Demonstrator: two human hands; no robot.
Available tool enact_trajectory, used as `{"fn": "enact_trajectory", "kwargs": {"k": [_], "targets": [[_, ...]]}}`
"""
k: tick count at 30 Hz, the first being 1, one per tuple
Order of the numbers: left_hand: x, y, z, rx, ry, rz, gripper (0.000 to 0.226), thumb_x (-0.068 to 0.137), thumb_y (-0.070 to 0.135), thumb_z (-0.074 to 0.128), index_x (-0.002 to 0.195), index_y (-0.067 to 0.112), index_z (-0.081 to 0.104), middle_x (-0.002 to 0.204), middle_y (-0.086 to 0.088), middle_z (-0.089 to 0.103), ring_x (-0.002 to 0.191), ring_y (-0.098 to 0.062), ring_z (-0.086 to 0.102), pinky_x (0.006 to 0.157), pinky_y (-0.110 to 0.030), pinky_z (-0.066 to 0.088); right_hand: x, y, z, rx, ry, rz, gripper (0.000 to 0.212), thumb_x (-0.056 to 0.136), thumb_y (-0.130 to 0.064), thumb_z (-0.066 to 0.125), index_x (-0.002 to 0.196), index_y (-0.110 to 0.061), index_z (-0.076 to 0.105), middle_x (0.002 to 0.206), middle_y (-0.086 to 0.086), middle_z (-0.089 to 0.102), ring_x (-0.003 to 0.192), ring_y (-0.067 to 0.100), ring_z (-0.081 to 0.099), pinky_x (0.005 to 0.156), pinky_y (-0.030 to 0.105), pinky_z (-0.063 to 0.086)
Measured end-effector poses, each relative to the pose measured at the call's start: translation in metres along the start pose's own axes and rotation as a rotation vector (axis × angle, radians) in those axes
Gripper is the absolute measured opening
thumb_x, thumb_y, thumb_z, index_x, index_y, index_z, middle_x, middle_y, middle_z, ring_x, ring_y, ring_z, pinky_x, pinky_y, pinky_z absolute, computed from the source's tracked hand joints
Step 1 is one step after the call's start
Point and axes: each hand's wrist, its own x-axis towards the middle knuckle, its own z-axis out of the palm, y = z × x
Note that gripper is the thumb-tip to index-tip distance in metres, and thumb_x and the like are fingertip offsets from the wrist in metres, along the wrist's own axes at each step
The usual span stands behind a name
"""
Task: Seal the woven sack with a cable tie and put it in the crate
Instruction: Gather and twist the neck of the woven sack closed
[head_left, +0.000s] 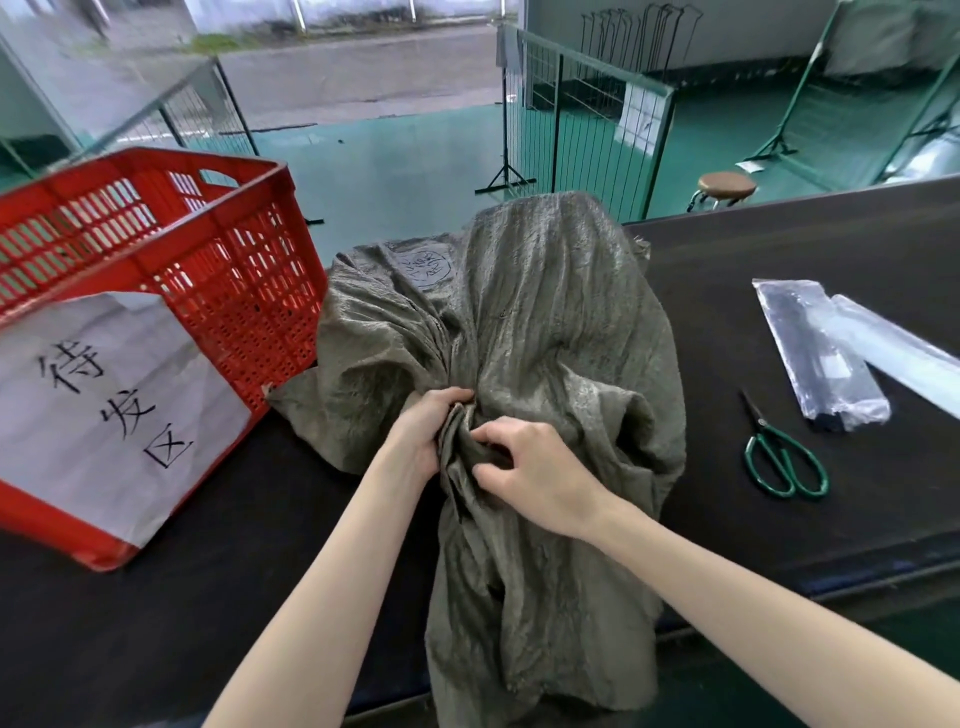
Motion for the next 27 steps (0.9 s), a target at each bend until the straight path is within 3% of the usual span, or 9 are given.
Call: {"fn": "enact_trajectory", "kwargs": {"k": [2, 5, 10, 14, 17, 19, 22, 24, 27], "targets": [[0.004, -0.003, 0.002, -0.029, 0.076, 0.069, 0.028, 0.086, 0.008, 0.055, 0.108, -0.008, 0.064, 0.076, -0.019, 0.069, 0.047, -0.023, 0.066, 0.042, -0.029, 0.053, 0.003, 0.006, -0.009, -0.066, 0.075, 0.014, 0.028, 0.079, -0.012, 0.058, 0.104, -0.007, 0.069, 0.104, 0.01, 0.068, 0.1, 0.024, 0.06, 0.092, 0.031, 0.044], [0.009, -0.008, 0.006, -0.066, 0.114, 0.105, 0.036, 0.084, 0.006, 0.056, 0.117, -0.007, 0.062, 0.098, -0.024, 0.067, 0.053, -0.023, 0.068, 0.044, -0.031, 0.054, 0.005, 0.019, -0.023, -0.225, 0.23, 0.039, 0.021, 0.081, -0.014, 0.056, 0.098, -0.009, 0.066, 0.104, 0.008, 0.065, 0.103, 0.026, 0.056, 0.092, 0.036, 0.043], [0.009, -0.01, 0.008, -0.063, 0.199, 0.155, 0.014, 0.089, 0.008, 0.052, 0.094, 0.004, 0.064, 0.07, -0.011, 0.065, 0.054, -0.019, 0.063, 0.048, -0.025, 0.054, 0.007, 0.039, -0.041, -0.465, 0.305, 0.234, 0.048, 0.086, -0.033, 0.06, 0.129, -0.016, 0.05, 0.135, 0.005, 0.05, 0.124, 0.027, 0.042, 0.103, 0.039, 0.03], [0.0, -0.008, 0.009, -0.129, -0.051, 0.028, 0.035, 0.094, 0.033, 0.047, 0.083, 0.008, 0.07, 0.071, -0.009, 0.074, 0.06, -0.02, 0.071, 0.07, -0.028, 0.054, 0.013, 0.05, -0.04, -0.035, 0.088, 0.496, 0.049, 0.084, -0.027, 0.065, 0.127, -0.009, 0.049, 0.125, 0.012, 0.058, 0.118, 0.027, 0.052, 0.095, 0.032, 0.039], [-0.002, -0.008, 0.006, -0.12, -0.199, 0.057, 0.045, 0.093, 0.044, 0.049, 0.094, 0.006, 0.074, 0.089, -0.012, 0.076, 0.077, -0.023, 0.073, 0.089, -0.034, 0.052, 0.012, 0.049, -0.034, 0.159, 0.181, 0.423, 0.023, 0.081, -0.007, 0.063, 0.104, -0.011, 0.065, 0.097, 0.007, 0.069, 0.096, 0.021, 0.062, 0.078, 0.025, 0.041], [-0.004, -0.009, 0.005, -0.084, -0.248, 0.053, 0.049, 0.091, 0.047, 0.053, 0.104, 0.005, 0.073, 0.099, -0.015, 0.075, 0.085, -0.025, 0.073, 0.093, -0.038, 0.052, 0.013, 0.042, -0.031, 0.311, 0.232, 0.341, 0.024, 0.079, -0.001, 0.061, 0.097, -0.014, 0.069, 0.09, 0.003, 0.071, 0.087, 0.016, 0.064, 0.082, 0.027, 0.047], [-0.006, -0.008, 0.007, -0.049, -0.302, 0.028, 0.053, 0.091, 0.051, 0.05, 0.093, 0.005, 0.077, 0.091, -0.015, 0.076, 0.078, -0.023, 0.073, 0.078, -0.033, 0.059, 0.016, 0.028, -0.023, 0.444, 0.198, 0.212, 0.036, 0.078, 0.003, 0.062, 0.109, -0.012, 0.068, 0.105, 0.006, 0.071, 0.098, 0.015, 0.065, 0.095, 0.026, 0.046], [-0.009, -0.008, 0.012, -0.046, -0.316, 0.007, 0.056, 0.091, 0.054, 0.048, 0.079, 0.009, 0.078, 0.077, -0.012, 0.075, 0.066, -0.021, 0.072, 0.063, -0.029, 0.059, 0.015, 0.02, -0.014, 0.352, 0.156, 0.134, 0.041, 0.077, 0.006, 0.061, 0.116, -0.008, 0.066, 0.111, 0.007, 0.068, 0.104, 0.015, 0.062, 0.096, 0.014, 0.041], [-0.008, -0.008, 0.014, -0.081, -0.312, 0.023, 0.053, 0.089, 0.054, 0.051, 0.073, 0.011, 0.078, 0.074, -0.008, 0.074, 0.063, -0.019, 0.07, 0.06, -0.026, 0.058, 0.011, 0.011, -0.003, 0.228, 0.11, 0.039, 0.046, 0.077, 0.01, 0.055, 0.121, -0.002, 0.061, 0.116, 0.007, 0.065, 0.109, 0.011, 0.058, 0.094, 0.002, 0.033]]}}
